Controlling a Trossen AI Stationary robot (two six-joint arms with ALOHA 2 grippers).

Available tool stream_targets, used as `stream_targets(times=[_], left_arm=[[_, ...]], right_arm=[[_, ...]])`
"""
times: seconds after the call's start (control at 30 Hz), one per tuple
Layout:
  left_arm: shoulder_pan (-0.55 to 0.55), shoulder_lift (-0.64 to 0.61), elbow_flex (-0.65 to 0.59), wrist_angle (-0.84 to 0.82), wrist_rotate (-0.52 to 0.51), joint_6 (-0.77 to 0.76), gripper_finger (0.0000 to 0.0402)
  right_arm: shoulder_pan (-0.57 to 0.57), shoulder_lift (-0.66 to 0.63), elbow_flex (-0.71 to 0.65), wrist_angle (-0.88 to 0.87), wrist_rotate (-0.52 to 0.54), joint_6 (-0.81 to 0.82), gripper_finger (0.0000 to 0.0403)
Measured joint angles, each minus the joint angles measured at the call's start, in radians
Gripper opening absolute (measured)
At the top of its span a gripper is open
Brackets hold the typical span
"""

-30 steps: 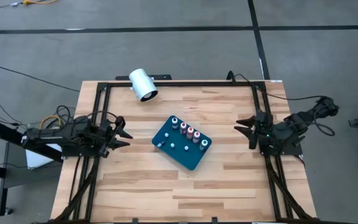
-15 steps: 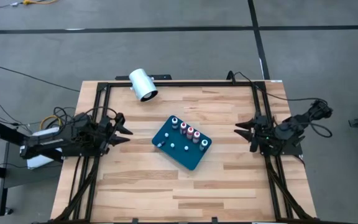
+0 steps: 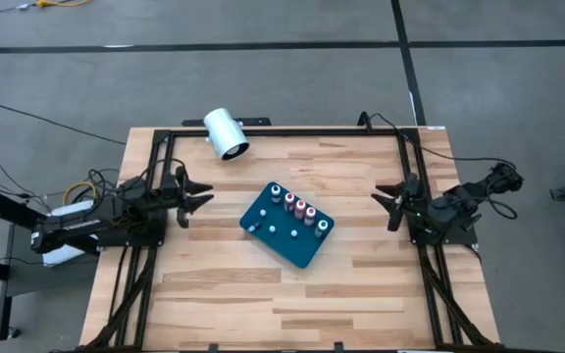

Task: Pick & Place food coloring
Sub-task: Return to Home Position

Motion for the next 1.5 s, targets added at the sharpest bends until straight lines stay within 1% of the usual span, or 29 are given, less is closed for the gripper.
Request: stream_targets(times=[0.13, 0.27, 0.4, 0.47, 0.53, 0.63, 0.87, 1.03, 1.2, 1.4, 1.5], left_arm=[[0.0, 0.0, 0.0, -0.012, 0.015, -0.001, 0.0135], [-0.006, 0.0, 0.0, 0.013, 0.016, 0.007, 0.0135], [-0.019, 0.0, 0.0, 0.034, 0.015, 0.01, 0.0135], [-0.027, 0.0, 0.0, 0.061, 0.017, 0.014, 0.0135], [-0.035, -0.001, 0.0, 0.09, 0.022, 0.026, 0.0135], [-0.046, 0.0, 0.0, 0.105, 0.018, 0.033, 0.0135], [-0.052, 0.0, 0.0, 0.19, 0.019, 0.041, 0.0135], [-0.051, 0.0, 0.0, 0.143, 0.037, 0.005, 0.0135], [-0.052, 0.0, 0.0, 0.112, 0.037, 0.01, 0.0135], [-0.052, 0.0, 0.0, 0.03, 0.036, 0.029, 0.0135], [-0.052, 0.0, 0.0, 0.014, 0.036, 0.028, 0.0135]], right_arm=[[-0.006, 0.0, 0.0, -0.044, 0.001, 0.054, 0.0137], [-0.005, 0.0, 0.0, -0.044, 0.007, 0.064, 0.0138], [-0.005, 0.0, -0.038, -0.045, 0.073, 0.156, 0.014], [-0.005, 0.0, -0.055, -0.011, 0.084, 0.192, 0.0141], [0.003, 0.011, -0.058, 0.046, 0.069, 0.154, 0.0142], [0.022, 0.002, -0.058, 0.087, 0.077, 0.113, 0.014], [0.067, -0.03, -0.059, 0.083, 0.112, 0.11, 0.0138], [0.101, -0.073, -0.058, 0.012, 0.134, 0.11, 0.0138], [0.113, -0.073, -0.056, -0.011, 0.2, 0.104, 0.0135], [0.098, -0.071, -0.056, -0.013, 0.198, 0.085, 0.0134], [0.098, -0.071, -0.056, -0.013, 0.194, 0.084, 0.0135]])
